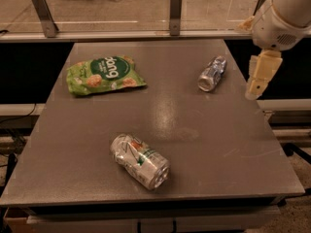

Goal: Move redbull can near 7up can

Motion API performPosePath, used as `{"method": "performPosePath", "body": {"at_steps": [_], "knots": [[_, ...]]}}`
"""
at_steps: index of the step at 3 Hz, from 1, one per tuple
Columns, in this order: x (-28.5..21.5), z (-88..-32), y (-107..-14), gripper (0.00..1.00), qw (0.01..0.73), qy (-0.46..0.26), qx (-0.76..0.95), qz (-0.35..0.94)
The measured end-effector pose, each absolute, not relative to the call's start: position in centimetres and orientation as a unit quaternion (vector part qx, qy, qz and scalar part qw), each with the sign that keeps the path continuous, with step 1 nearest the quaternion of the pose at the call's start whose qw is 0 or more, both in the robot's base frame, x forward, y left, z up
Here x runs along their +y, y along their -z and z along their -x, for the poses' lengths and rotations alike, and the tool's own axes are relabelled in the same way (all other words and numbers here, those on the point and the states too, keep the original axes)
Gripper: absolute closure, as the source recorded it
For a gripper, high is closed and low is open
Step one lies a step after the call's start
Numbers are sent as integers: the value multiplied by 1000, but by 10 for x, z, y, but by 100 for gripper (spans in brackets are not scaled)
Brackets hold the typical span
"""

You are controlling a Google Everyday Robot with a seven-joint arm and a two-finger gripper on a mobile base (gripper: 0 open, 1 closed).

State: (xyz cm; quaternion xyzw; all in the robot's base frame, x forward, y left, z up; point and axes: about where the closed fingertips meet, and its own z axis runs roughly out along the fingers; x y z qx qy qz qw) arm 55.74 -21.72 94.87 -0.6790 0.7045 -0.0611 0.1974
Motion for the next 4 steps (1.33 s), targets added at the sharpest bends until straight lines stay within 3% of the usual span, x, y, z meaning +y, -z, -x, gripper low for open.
{"method": "performPosePath", "body": {"at_steps": [2,4], "knots": [[-209,-640,-921,0,202,65,632,745],[-205,-684,-872,0,157,45,602,782]]}}
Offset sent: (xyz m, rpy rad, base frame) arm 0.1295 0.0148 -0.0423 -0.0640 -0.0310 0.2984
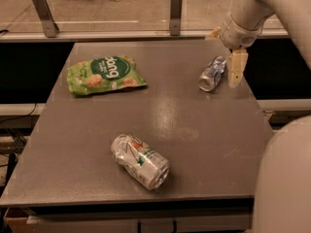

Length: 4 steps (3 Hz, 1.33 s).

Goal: Move redbull can near 7up can

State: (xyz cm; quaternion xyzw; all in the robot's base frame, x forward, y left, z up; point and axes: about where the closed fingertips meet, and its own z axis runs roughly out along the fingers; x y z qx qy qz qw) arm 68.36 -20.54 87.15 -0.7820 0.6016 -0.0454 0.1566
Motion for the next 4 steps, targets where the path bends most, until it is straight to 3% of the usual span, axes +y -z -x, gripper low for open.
{"method": "performPosePath", "body": {"at_steps": [1,2,4], "knots": [[-206,-693,-851,0,138,35,600,787],[-202,-698,-839,17,126,27,595,793],[-199,-703,-835,65,116,27,591,798]]}}
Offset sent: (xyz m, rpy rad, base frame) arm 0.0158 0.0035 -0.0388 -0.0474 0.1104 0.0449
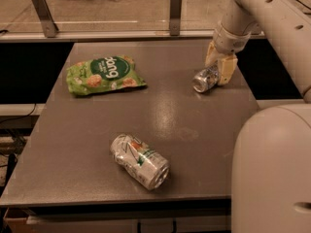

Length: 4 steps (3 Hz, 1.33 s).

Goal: Move redbull can near 7up can

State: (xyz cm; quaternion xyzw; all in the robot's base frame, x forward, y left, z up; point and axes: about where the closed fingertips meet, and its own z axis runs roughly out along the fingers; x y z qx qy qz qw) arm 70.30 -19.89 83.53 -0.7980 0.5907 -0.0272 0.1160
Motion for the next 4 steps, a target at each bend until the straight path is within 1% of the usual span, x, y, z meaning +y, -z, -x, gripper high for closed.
{"method": "performPosePath", "body": {"at_steps": [1,2,4], "knots": [[-199,-703,-838,88,116,27,591,798],[-191,-692,-852,100,118,38,572,811],[-175,-651,-890,100,120,59,528,839]]}}
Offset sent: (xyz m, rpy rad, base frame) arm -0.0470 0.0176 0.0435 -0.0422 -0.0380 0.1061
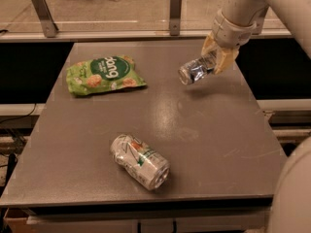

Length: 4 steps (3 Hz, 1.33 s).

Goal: Move redbull can near 7up can

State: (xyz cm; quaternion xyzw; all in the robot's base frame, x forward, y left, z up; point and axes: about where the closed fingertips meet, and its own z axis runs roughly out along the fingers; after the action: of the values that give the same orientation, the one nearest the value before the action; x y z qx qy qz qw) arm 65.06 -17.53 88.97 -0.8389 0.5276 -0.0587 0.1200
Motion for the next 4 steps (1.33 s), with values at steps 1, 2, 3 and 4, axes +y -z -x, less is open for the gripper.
{"method": "performPosePath", "body": {"at_steps": [1,2,3,4], "knots": [[-174,-624,-900,100,120,58,511,849],[-173,-596,-902,100,119,48,495,859],[-167,-568,-892,100,109,30,479,871],[-155,-542,-875,100,100,4,463,881]]}}
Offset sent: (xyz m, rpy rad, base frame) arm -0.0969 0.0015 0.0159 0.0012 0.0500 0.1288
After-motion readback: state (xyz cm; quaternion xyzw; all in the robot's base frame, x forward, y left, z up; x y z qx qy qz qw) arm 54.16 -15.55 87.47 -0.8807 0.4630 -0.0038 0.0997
